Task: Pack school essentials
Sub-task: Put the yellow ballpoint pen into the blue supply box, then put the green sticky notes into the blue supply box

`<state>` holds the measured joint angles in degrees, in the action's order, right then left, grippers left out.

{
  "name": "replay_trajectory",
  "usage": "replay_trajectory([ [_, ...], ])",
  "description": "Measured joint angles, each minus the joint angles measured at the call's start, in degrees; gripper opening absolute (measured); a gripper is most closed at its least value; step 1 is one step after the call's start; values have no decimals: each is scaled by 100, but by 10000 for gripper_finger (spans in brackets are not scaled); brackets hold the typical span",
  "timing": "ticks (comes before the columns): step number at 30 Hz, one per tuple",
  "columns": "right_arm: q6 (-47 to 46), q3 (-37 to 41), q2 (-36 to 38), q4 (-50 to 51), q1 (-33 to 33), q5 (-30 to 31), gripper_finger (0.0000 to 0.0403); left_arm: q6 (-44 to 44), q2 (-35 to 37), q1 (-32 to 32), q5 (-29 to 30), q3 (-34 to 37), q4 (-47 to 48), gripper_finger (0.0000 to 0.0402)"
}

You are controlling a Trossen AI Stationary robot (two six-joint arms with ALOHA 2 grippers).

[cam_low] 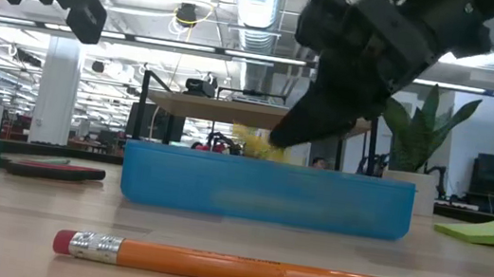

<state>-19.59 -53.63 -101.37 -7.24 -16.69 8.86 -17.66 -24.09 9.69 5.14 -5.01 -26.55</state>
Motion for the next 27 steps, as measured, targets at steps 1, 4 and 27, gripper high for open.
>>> replay_trajectory([
  [1, 11, -79, 9, 132, 0, 0, 138, 21, -21, 0, 76, 1, 0, 0],
  [4, -8, -298, 143, 817, -2, 0, 163, 29, -68, -4, 355, 1, -13, 0],
  [27, -5891, 2691, 3650, 2785, -2547, 2275, 161, -5, -69, -2, 481, 8, -54, 0],
])
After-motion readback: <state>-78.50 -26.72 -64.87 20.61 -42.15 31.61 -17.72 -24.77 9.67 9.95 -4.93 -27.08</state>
